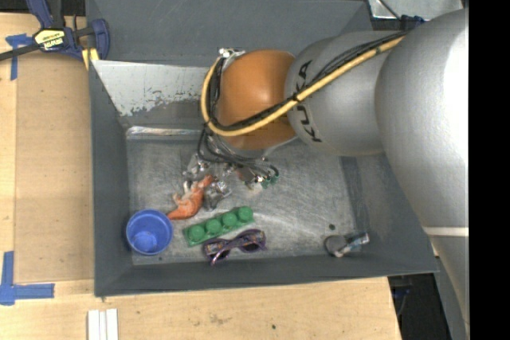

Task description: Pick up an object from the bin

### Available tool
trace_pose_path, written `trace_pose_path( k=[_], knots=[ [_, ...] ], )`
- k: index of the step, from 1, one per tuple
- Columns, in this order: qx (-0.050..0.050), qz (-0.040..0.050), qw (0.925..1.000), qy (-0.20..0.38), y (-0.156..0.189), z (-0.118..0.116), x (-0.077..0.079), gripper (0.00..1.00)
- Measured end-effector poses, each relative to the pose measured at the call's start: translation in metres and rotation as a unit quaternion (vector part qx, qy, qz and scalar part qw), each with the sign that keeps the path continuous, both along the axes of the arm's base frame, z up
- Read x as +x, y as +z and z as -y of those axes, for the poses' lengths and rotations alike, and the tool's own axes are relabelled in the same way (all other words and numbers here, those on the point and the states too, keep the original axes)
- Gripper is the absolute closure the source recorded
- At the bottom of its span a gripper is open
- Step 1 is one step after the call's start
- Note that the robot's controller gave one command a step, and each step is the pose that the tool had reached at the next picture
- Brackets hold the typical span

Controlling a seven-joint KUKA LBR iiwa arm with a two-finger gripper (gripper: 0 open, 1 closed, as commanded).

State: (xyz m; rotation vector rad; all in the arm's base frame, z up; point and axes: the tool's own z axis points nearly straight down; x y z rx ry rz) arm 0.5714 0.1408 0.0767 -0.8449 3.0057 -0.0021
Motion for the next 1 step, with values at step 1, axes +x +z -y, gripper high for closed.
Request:
trace_pose_path(
  k=[1],
  knots=[
    [-0.002, -0.0110, 0.9999, -0.001, 0.0433, -0.0054, 0.0020, 1.00]
  ],
)
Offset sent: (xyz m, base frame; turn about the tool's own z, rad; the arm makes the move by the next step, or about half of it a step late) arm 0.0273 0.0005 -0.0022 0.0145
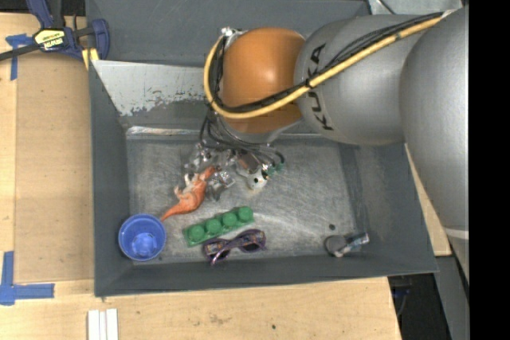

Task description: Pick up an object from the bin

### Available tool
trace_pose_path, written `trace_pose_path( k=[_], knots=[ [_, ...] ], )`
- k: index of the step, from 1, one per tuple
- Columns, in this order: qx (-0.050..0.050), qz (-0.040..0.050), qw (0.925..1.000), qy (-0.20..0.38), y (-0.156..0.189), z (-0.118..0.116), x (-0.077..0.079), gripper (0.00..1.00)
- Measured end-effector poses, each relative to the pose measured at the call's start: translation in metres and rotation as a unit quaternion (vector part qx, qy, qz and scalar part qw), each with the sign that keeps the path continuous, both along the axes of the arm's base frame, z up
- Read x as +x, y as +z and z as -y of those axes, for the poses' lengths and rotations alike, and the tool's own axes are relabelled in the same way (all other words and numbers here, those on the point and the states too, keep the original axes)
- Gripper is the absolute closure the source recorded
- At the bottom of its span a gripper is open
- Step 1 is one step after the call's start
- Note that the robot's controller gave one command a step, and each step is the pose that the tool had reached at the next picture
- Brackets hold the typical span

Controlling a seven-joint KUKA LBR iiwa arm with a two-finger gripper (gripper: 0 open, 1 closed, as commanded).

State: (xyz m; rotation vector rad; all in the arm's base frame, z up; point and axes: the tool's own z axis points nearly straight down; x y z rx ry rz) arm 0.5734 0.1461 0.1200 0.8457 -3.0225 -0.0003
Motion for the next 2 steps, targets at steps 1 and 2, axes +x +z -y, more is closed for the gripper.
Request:
trace_pose_path(
  k=[1, 2],
  knots=[
    [0.002, 0.0077, 1.0000, -0.003, 0.014, 0.000, 0.015, 1.00],
    [0.000, -0.0007, 1.0000, 0.001, 0.055, 0.002, 0.009, 1.00]
  ],
)
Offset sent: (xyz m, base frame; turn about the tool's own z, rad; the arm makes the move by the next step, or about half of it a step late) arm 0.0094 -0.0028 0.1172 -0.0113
